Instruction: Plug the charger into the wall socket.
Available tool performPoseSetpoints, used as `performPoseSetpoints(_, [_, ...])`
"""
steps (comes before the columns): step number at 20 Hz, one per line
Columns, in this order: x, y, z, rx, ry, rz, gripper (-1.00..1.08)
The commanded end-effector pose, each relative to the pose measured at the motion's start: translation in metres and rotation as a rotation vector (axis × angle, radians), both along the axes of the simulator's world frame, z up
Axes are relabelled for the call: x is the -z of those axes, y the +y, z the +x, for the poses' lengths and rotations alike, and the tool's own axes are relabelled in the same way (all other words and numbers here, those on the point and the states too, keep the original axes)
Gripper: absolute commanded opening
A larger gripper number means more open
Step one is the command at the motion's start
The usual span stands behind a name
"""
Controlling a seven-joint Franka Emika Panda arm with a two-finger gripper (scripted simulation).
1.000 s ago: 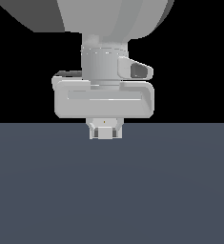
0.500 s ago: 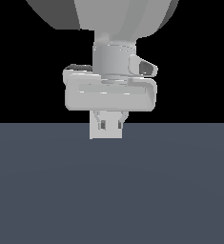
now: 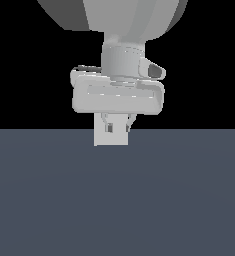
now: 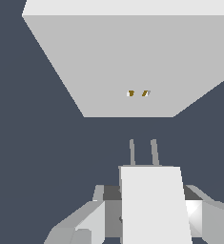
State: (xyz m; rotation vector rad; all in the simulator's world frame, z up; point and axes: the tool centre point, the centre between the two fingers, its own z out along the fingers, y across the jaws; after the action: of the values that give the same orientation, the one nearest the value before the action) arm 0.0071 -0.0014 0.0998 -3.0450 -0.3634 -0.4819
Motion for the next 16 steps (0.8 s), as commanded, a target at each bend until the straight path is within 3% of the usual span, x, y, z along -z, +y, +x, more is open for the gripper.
performPoseSetpoints(1, [0.000,0.000,0.001,-0.005,0.000,0.000,-1.00])
performPoseSetpoints(9, [0.000,0.001,0.003,-0.004,0.001,0.000,-1.00])
performPoseSetpoints(16, [0.000,0.006,0.023,-0.004,0.001,0.000,-1.00])
